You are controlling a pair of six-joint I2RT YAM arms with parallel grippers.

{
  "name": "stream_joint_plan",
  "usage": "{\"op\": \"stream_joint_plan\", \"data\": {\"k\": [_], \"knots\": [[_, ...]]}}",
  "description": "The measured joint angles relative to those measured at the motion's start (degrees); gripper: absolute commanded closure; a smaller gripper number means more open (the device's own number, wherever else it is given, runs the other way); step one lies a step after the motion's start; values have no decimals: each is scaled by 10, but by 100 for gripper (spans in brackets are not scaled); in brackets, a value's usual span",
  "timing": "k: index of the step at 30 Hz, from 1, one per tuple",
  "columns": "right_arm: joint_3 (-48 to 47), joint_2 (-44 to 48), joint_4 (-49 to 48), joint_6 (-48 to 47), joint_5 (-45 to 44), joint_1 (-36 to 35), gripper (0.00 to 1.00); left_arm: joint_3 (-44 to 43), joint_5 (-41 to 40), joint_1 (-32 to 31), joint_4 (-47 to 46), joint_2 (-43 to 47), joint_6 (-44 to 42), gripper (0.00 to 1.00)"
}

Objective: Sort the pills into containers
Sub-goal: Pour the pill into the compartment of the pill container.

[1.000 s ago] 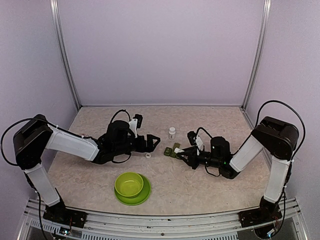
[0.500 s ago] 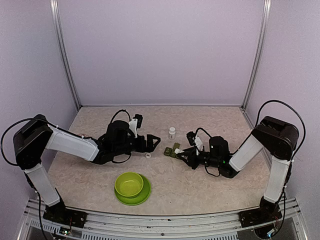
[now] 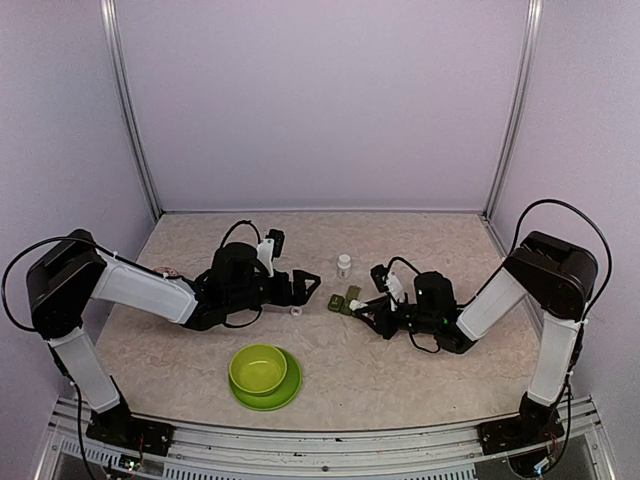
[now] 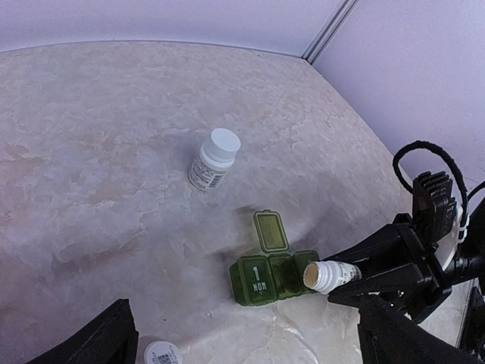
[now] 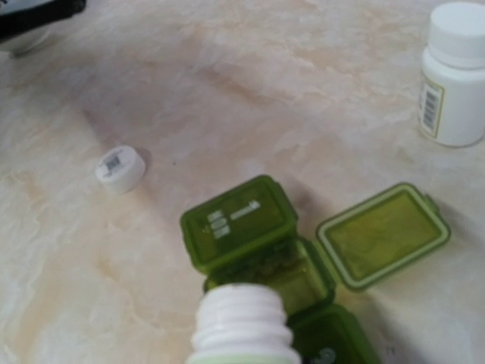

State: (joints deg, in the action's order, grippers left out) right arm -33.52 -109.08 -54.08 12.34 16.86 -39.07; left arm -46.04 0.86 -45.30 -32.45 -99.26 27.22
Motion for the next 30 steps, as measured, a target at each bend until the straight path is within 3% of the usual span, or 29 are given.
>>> {"op": "stream_joint_plan", "data": {"k": [30], "knots": [[-30, 21, 92, -7, -13, 0, 91, 6, 3, 0, -21, -1, 17, 1]]}}
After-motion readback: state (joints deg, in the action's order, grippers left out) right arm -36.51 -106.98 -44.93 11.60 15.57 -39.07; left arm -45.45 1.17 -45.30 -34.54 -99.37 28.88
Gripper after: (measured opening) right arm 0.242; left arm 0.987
